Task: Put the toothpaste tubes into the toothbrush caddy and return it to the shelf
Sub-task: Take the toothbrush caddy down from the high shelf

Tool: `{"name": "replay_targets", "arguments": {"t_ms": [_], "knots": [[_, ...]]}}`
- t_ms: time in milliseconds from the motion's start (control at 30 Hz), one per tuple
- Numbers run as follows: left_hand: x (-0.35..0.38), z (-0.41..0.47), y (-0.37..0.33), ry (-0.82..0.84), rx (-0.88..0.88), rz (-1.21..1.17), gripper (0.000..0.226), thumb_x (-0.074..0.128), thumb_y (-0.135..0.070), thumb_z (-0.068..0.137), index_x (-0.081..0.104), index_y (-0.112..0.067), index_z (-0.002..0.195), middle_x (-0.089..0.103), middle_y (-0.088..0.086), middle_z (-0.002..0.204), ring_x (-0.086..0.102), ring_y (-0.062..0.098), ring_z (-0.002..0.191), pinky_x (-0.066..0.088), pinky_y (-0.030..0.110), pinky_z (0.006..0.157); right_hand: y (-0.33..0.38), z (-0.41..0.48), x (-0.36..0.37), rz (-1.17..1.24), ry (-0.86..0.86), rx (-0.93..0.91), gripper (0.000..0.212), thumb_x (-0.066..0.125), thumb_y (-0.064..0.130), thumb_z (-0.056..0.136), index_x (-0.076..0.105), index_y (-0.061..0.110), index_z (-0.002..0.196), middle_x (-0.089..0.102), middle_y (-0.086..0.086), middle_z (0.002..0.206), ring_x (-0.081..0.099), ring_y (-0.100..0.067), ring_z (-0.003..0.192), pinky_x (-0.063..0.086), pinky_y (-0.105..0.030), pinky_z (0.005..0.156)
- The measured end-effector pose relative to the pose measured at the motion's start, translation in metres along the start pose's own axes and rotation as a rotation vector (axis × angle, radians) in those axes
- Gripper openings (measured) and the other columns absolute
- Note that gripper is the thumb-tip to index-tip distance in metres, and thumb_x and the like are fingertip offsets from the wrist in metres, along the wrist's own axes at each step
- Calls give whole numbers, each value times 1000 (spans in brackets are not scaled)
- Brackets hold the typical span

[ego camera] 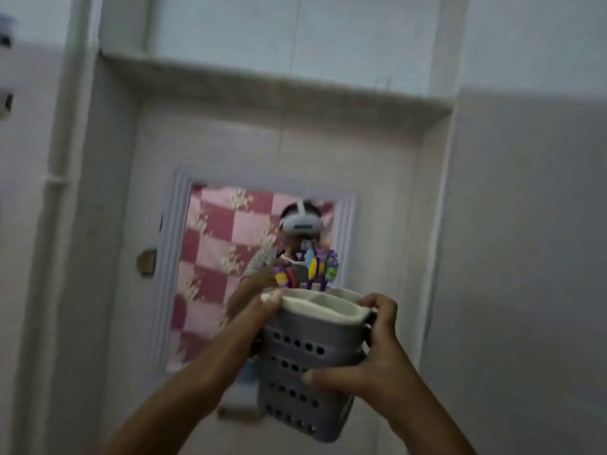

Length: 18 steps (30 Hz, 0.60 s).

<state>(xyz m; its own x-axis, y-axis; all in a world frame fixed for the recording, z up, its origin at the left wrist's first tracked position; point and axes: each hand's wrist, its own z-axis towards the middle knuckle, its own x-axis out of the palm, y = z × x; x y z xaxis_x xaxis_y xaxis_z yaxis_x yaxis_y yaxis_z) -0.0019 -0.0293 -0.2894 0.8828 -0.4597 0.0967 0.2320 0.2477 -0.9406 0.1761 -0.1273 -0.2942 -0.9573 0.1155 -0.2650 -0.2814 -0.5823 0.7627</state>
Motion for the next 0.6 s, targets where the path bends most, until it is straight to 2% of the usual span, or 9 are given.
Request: {"name": "replay_targets", "arguments": {"t_ms": [67,100,167,200,300,367,433,500,600], "knots": [[-19,-20,86,-24,-101,19,94,79,-67,47,62,-19,126,63,17,129,60,30,108,49,42,90,-57,-38,17,19,1,80,96,99,-4,40,35,23,107,60,5,121,67,8,97,57,-18,75],[-21,-38,117,9,-145,24,88,80,-66,50,62,-19,122,67,14,121,61,28,105,51,38,85,-84,-55,25,13,7,128,94,100,-2,41,36,24,105,60,4,120,67,7,98,57,-17,75],[-25,-64,159,20,-236,30,57,74,-45,64,61,-18,112,68,4,100,62,17,93,52,23,74,-136,-87,38,-11,36,195,87,97,-2,47,36,26,101,59,1,117,66,5,97,57,-18,75],[-29,-77,177,26,-284,75,48,70,-39,68,61,-20,111,69,-2,98,62,16,94,52,19,74,-159,-105,44,-11,35,246,86,96,-4,48,35,26,100,58,0,115,66,3,95,57,-19,76],[-43,-103,201,167,-344,270,58,67,-42,75,56,-24,129,65,-4,125,58,16,120,48,32,101,-206,-149,51,-52,24,352,88,97,-6,49,32,23,100,55,-5,111,63,-3,94,58,-28,76],[-60,-114,220,202,-386,360,61,65,-43,80,52,-27,137,62,-4,133,57,13,125,46,37,106,-233,-176,61,-70,22,416,87,97,3,47,32,27,101,54,-8,114,64,-5,97,59,-27,75],[-77,-125,237,129,-380,392,56,63,-47,80,56,-31,133,65,-5,130,59,12,122,50,40,102,-258,-205,69,-111,14,481,87,97,9,46,33,31,100,53,4,115,63,-1,99,58,-22,75],[-94,-134,254,21,-341,446,44,62,-38,86,61,-24,128,68,-1,125,63,13,116,53,39,98,-278,-227,77,-154,43,524,88,98,11,45,32,28,101,55,15,111,62,-1,98,58,-23,75],[-129,-154,287,-160,-388,639,27,61,-19,93,66,-18,120,70,-1,117,65,13,106,54,41,95,-300,-246,88,-186,49,550,87,97,26,45,31,23,102,56,-5,113,63,-13,100,59,-32,74]]}}
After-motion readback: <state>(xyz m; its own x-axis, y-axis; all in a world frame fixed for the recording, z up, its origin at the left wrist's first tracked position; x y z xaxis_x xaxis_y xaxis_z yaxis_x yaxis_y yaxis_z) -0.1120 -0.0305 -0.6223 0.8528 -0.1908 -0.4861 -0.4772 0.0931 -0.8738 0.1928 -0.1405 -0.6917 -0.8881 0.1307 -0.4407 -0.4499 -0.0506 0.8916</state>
